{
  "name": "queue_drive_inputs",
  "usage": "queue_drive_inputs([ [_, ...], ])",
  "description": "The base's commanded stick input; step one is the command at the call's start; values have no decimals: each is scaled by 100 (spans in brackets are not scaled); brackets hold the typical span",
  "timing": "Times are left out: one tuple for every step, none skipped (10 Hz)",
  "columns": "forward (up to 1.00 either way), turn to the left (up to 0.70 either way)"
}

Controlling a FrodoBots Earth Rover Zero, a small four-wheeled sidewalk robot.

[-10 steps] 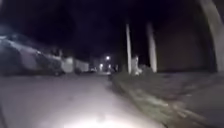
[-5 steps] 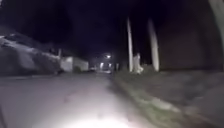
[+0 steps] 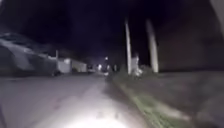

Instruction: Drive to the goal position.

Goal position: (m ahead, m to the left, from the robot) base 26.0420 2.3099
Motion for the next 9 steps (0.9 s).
queue_drive_inputs([
  [50,5],
  [50,5],
  [50,5],
  [50,5],
  [50,5],
  [50,5],
  [50,5],
  [50,5],
  [50,5],
])
